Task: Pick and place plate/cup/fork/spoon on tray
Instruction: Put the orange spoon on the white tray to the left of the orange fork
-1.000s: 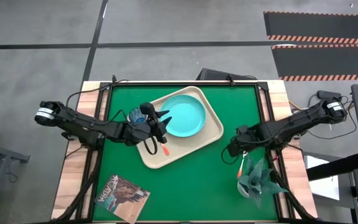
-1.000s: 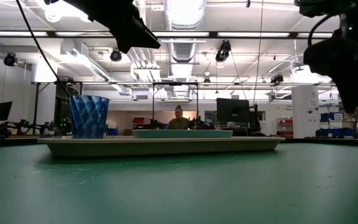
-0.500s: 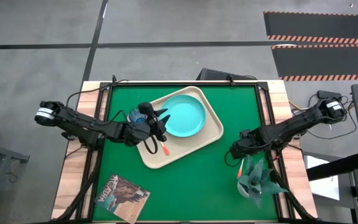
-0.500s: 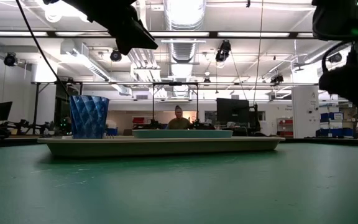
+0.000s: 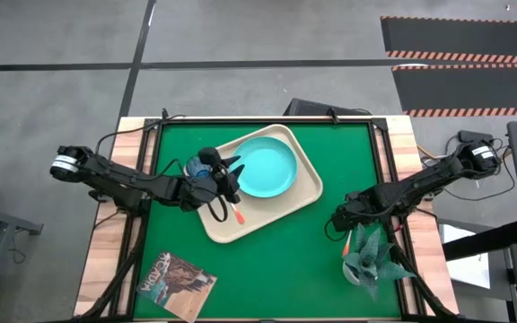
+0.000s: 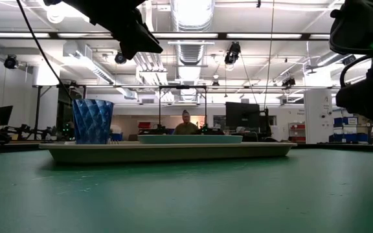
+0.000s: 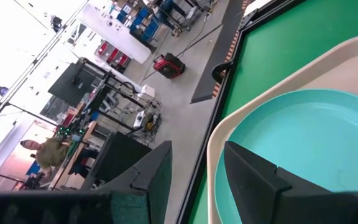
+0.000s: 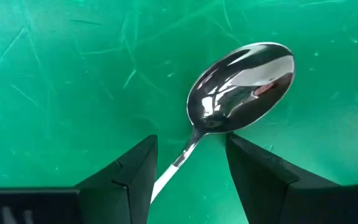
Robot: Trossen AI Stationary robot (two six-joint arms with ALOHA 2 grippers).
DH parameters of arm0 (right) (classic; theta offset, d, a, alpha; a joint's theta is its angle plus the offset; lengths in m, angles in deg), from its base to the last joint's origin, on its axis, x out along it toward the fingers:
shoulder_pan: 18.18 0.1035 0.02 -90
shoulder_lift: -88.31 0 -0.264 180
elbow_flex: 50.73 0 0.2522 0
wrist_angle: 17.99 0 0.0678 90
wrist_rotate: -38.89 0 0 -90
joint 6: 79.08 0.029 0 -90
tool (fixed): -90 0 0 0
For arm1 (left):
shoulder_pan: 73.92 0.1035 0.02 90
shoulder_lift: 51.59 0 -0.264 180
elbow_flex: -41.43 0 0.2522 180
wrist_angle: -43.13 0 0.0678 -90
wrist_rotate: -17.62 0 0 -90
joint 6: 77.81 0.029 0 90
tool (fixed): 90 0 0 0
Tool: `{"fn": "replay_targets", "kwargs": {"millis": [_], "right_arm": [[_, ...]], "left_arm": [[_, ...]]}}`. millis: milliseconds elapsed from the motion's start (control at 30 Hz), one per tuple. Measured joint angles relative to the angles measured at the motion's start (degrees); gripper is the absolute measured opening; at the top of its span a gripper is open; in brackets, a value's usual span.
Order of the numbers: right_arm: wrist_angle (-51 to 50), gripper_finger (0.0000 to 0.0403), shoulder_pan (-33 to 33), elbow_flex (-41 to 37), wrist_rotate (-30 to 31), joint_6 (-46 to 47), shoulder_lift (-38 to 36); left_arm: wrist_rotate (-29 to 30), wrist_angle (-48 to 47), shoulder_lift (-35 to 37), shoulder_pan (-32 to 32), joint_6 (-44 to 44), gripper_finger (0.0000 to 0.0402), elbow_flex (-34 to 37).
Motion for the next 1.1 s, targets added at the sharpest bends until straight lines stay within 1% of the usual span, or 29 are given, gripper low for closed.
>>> {"fn": "replay_targets", "kwargs": {"millis": [167, 467, 667, 1100], "right_arm": [[0.82, 0.0167, 0.00, -0.12, 0.86, -0.42, 0.03], [1.96, 0.0100, 0.02, -0.16, 1.97, -0.53, 3.65], [2.92, 0.0064, 0.00, -0.16, 2.39, -0.55, 5.56], [4.29, 0.0013, 0.00, -0.05, 3.04, -0.43, 4.23]], "left_arm": [[0.04, 0.41, 0.00, 0.00, 0.02, 0.0132, 0.03], [0.37, 0.47, 0.00, 0.00, 0.04, 0.0132, -0.03], [0.39, 0.46, 0.00, 0.00, 0.04, 0.0132, -0.07], [0.39, 0.46, 0.00, 0.00, 0.04, 0.0132, -0.06]]}}
